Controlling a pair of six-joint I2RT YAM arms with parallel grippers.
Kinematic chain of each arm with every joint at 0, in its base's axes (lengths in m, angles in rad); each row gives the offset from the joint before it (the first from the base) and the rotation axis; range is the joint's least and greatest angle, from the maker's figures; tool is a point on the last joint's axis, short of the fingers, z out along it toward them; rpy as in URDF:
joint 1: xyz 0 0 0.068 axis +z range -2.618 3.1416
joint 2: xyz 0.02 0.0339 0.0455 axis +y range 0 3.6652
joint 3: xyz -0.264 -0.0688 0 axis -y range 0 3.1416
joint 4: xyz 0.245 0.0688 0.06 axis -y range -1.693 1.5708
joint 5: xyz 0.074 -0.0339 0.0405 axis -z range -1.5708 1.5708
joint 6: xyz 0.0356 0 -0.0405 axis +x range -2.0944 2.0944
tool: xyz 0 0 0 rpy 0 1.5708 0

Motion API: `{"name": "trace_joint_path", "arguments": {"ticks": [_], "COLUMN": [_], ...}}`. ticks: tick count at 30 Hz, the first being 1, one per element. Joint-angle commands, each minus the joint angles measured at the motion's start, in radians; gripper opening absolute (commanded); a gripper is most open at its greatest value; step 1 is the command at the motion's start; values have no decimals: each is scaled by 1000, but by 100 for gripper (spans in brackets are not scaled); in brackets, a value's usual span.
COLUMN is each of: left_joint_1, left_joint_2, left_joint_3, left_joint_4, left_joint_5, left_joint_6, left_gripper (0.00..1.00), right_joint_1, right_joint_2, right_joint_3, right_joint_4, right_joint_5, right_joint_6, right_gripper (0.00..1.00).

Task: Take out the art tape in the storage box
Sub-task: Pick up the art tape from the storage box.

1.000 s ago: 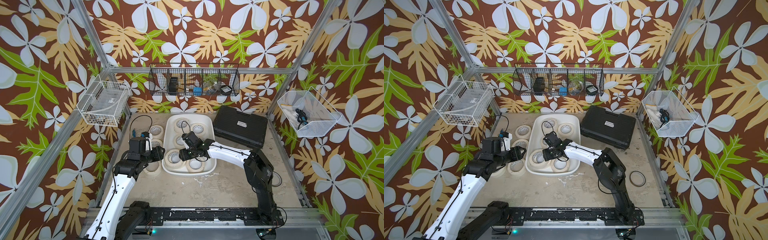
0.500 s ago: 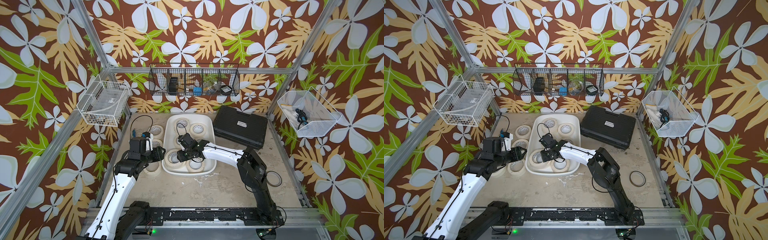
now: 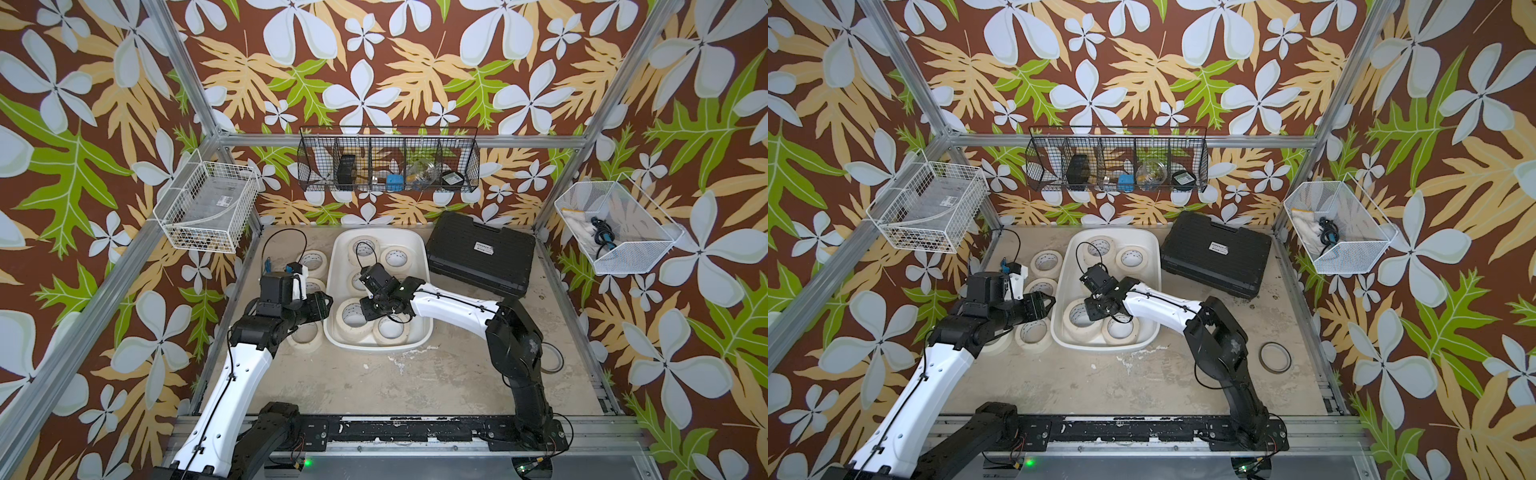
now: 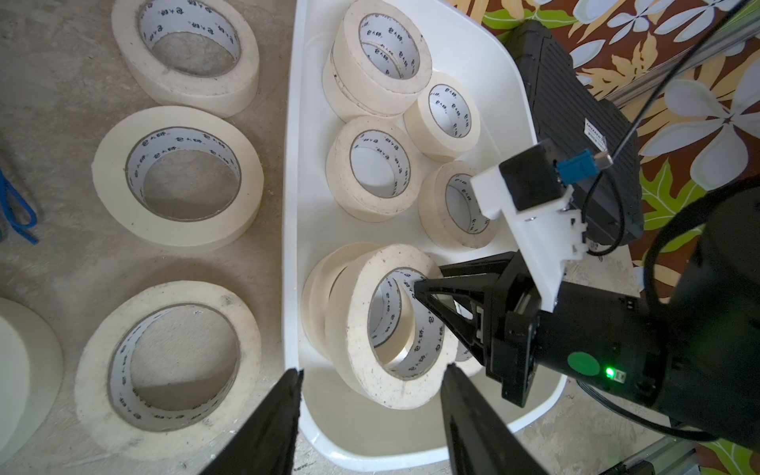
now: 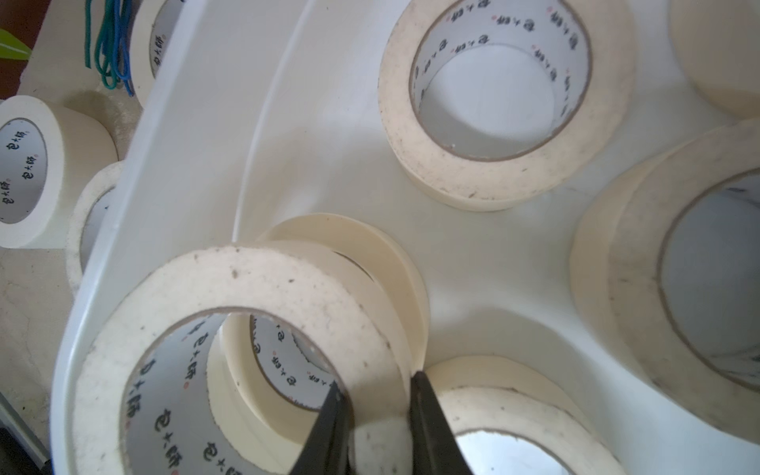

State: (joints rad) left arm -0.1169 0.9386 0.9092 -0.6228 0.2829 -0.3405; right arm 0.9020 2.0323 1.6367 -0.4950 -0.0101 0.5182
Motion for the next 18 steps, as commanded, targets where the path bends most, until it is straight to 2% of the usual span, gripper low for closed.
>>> {"name": "trace_joint_path", "arguments": {"ticks": [1,6,10,18], "left_joint_1": [-5,-43,-110,-339], "left_joint_2": [-1,4,24,91], "left_joint_3": [32,84,126,199], "left_joint_4": [-12,-23,-26,-18], "left_joint_5": [37,34,-12,-209], "left_joint_6": [-20,-43,-64,-122], "left_gripper": [59,59,59,59], "right_joint_1": [-3,-11,-20,-38], "right_joint_2": [-47,-132,-198,-326], "right_joint_3": [-14,-57,-95,-162], "right_joint_4": [-31,-60,-86,-119], "right_joint_5": [82,144,185,226], "right_joint_6": [-28,-45,-55,-66], "right_gripper": [11,9,8,8]}}
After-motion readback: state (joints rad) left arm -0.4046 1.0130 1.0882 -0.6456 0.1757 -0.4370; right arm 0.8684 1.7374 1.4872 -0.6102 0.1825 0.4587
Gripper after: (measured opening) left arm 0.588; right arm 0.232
